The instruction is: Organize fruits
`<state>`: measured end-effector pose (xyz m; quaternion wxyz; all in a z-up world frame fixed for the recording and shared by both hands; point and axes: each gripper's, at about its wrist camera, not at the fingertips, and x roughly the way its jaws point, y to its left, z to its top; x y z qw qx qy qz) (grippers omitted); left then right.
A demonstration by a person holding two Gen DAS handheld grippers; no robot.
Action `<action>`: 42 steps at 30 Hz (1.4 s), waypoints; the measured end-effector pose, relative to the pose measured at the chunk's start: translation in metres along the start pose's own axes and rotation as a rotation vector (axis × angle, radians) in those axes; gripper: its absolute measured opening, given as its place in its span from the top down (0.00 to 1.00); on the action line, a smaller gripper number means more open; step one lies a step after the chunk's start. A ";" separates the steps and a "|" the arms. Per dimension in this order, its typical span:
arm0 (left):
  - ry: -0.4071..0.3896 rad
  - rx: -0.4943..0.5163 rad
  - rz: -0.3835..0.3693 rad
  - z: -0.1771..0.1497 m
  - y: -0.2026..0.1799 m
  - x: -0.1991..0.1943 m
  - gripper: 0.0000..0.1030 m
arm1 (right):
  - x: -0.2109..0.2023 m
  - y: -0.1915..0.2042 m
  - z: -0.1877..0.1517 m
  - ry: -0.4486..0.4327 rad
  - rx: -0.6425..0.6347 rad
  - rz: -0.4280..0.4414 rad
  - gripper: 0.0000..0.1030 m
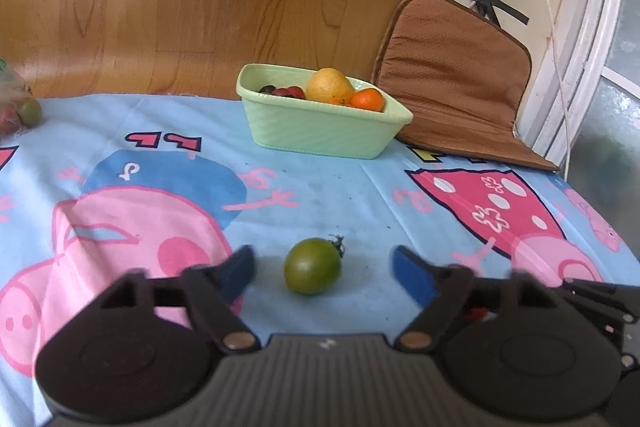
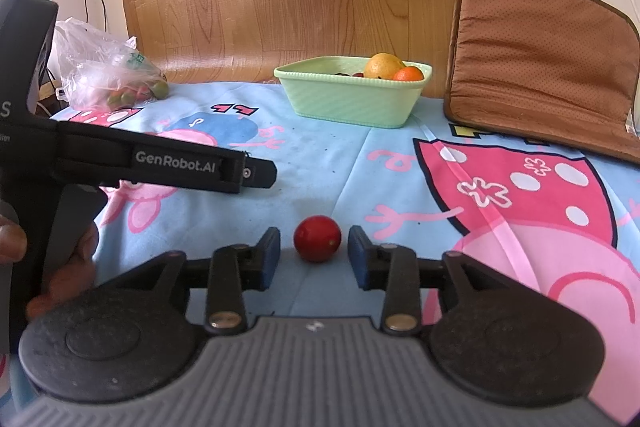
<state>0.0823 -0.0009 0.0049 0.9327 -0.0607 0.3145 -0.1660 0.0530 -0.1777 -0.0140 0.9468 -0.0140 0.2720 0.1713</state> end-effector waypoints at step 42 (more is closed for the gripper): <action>-0.063 0.043 -0.087 0.132 0.022 0.085 0.70 | 0.111 -0.061 0.118 -0.154 0.044 -0.020 0.73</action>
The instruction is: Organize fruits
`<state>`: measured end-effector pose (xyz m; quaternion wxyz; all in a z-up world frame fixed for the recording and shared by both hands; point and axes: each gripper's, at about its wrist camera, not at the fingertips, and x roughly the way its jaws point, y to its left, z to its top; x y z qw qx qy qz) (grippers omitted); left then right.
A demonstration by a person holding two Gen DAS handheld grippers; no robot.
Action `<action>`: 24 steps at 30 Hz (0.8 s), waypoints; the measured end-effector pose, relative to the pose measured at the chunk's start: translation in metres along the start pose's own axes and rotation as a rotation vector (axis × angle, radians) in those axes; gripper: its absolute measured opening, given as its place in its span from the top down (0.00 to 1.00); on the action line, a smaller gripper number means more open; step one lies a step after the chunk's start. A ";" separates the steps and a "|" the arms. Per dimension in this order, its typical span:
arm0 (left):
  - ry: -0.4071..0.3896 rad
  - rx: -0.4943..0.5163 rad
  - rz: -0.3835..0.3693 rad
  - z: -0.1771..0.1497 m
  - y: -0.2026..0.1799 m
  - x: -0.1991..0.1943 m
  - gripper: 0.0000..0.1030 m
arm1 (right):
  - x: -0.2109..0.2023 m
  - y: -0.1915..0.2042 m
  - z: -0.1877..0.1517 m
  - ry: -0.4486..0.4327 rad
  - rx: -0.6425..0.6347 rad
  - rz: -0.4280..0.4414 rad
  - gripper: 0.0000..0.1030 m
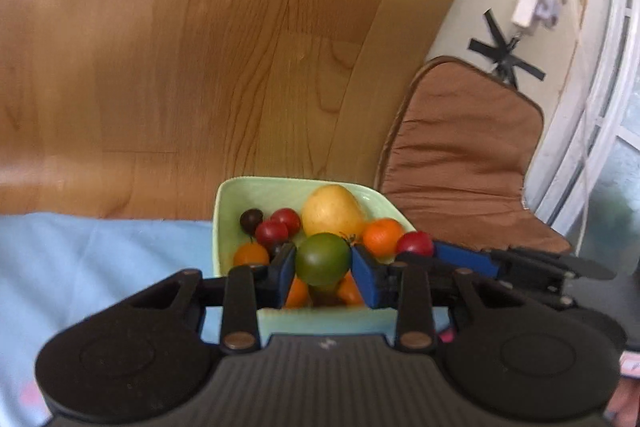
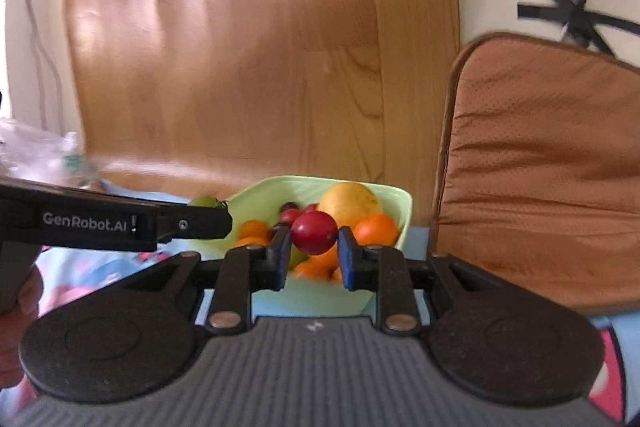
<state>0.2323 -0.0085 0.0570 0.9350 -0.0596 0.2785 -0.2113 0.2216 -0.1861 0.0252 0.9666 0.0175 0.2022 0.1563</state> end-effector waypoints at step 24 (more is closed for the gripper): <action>-0.015 -0.048 0.171 -0.053 -0.018 -0.087 0.37 | -0.092 -0.009 -0.048 0.028 0.290 0.031 0.54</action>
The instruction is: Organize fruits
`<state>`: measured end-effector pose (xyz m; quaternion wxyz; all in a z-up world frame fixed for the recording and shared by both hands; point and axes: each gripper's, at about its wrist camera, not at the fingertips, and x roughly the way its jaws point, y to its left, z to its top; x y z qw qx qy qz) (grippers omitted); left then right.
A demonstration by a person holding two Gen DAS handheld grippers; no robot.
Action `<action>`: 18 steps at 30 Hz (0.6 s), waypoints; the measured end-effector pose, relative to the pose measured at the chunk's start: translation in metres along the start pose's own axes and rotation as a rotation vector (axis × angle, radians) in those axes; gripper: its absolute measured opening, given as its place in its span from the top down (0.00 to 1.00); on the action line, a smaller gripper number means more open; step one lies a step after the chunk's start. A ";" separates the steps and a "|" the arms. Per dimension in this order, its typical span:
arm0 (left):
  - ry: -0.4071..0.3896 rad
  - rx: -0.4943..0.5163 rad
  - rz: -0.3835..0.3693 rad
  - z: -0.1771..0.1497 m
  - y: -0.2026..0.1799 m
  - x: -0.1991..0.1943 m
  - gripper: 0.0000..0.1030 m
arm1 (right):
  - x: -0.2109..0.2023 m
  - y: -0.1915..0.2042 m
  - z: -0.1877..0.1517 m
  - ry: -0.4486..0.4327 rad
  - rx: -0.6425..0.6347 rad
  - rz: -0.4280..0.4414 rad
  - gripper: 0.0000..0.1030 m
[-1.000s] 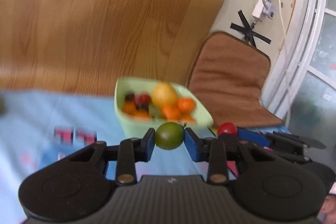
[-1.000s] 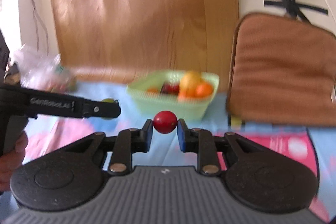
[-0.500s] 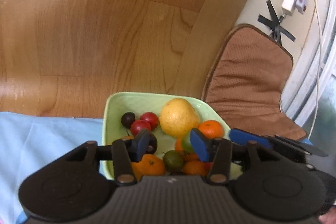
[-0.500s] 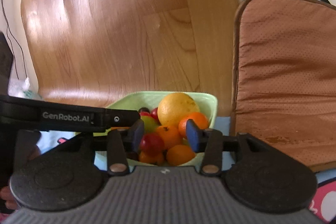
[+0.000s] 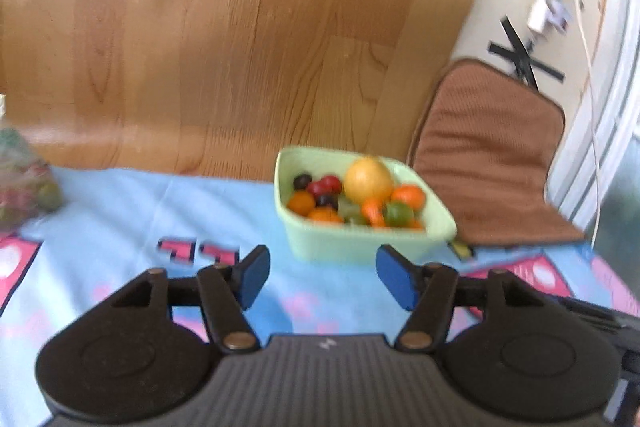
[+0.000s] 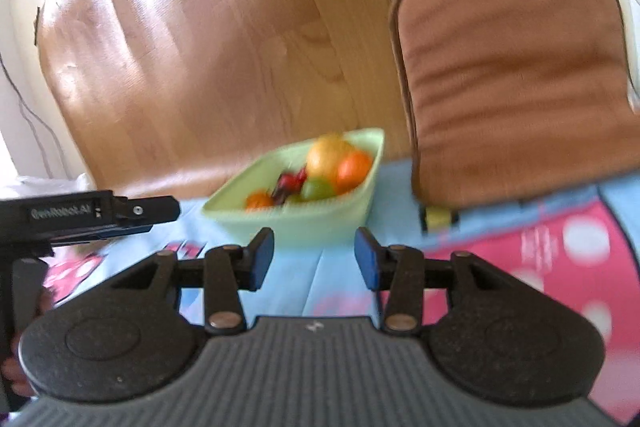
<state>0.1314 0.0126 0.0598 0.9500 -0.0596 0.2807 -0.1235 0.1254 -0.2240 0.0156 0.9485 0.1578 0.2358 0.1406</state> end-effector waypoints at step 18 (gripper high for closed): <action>0.038 0.044 0.186 -0.072 -0.040 -0.067 0.00 | -0.066 0.003 -0.065 0.004 0.072 0.019 0.42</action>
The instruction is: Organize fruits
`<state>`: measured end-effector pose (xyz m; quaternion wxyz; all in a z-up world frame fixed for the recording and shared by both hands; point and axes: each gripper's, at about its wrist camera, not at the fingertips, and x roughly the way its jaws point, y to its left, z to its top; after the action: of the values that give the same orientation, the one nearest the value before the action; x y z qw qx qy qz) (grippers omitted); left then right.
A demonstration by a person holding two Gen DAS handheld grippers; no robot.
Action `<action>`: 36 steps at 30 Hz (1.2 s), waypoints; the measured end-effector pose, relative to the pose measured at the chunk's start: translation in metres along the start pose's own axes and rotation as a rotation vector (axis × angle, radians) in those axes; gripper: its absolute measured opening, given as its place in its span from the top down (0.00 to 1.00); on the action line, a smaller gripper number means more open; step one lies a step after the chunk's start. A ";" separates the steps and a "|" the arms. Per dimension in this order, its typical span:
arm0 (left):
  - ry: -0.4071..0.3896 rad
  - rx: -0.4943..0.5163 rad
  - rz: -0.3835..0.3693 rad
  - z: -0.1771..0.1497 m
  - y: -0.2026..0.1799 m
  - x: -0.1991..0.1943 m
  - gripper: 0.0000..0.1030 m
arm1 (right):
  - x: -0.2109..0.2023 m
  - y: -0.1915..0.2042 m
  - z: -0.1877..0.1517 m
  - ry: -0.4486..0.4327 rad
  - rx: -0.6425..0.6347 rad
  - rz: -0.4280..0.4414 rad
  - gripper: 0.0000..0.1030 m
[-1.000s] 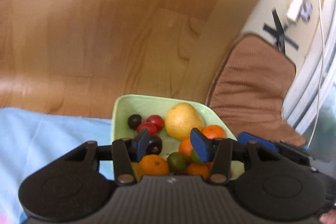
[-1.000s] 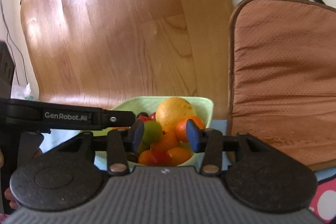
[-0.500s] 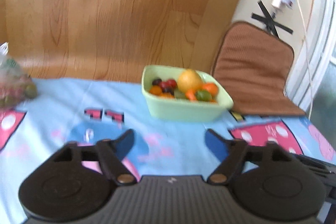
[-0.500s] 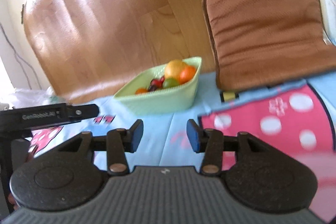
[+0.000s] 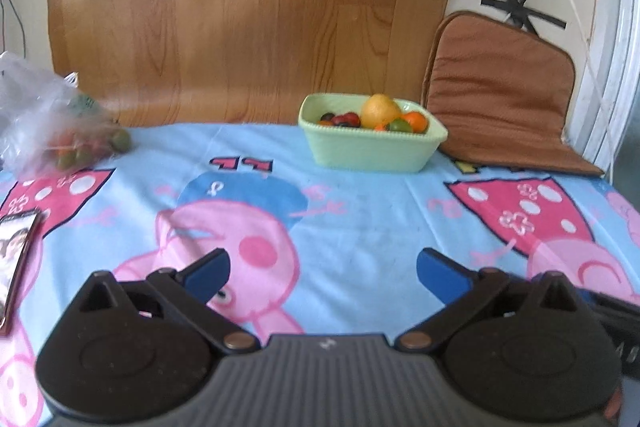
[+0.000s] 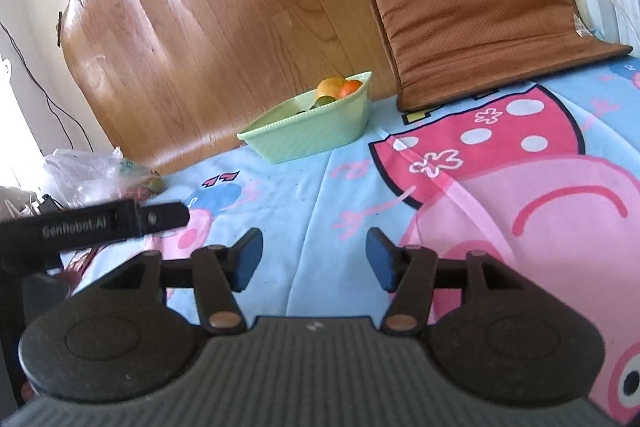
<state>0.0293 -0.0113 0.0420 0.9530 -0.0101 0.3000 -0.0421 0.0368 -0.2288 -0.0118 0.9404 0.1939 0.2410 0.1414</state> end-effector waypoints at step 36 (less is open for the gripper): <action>-0.025 0.026 0.182 -0.016 0.004 0.009 0.00 | -0.002 -0.003 -0.003 0.008 0.010 -0.004 0.35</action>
<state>0.0277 -0.0076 0.0232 0.9565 0.0292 0.2873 0.0409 0.0342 -0.2313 -0.0141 0.9387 0.1976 0.2458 0.1391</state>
